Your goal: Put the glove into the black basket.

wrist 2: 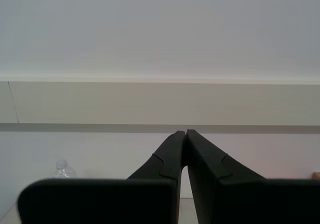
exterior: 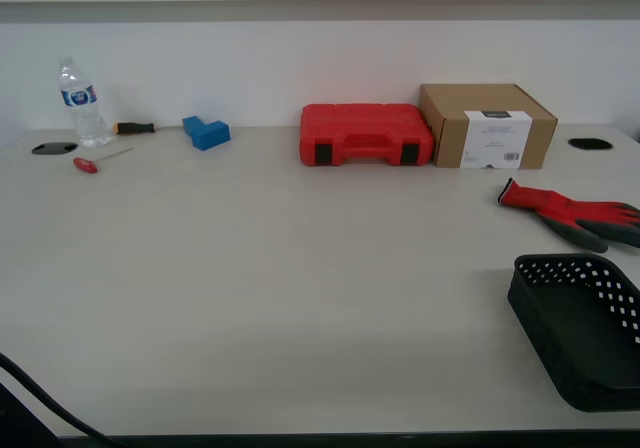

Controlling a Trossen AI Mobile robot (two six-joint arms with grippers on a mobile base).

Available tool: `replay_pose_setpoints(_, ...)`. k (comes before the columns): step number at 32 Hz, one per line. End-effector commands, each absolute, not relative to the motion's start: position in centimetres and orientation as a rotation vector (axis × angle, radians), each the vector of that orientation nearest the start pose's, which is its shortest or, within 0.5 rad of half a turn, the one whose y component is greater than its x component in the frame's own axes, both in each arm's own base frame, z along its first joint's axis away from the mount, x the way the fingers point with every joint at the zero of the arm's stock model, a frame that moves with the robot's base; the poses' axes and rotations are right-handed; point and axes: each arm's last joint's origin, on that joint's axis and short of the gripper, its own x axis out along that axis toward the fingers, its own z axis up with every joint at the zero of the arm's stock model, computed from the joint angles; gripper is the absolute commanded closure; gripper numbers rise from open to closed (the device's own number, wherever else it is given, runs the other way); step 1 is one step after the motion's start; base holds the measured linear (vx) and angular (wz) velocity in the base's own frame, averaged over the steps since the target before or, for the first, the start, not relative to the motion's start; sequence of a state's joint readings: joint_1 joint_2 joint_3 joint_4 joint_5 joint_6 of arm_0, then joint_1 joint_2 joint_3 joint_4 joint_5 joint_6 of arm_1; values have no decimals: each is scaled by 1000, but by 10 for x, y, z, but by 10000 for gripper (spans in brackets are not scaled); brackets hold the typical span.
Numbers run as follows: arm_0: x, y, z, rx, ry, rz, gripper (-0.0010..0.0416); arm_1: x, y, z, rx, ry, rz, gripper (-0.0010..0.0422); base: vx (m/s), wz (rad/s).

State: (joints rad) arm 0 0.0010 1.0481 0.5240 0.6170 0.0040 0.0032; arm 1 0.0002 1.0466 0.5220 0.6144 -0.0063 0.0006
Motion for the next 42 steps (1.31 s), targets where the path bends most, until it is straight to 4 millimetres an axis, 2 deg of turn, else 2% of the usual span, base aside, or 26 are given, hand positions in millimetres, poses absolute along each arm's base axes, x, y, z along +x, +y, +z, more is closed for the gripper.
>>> replay_pose_setpoints(1, 227, 0, 271, 3, -96, -3, 405, 226, 0, 271, 1, -94, 8, 412, 0, 0)
replay_pose_setpoints(42, 227, 0, 271, 3, -98, -3, 405, 226, 0, 271, 0, -94, 8, 412, 0, 0)
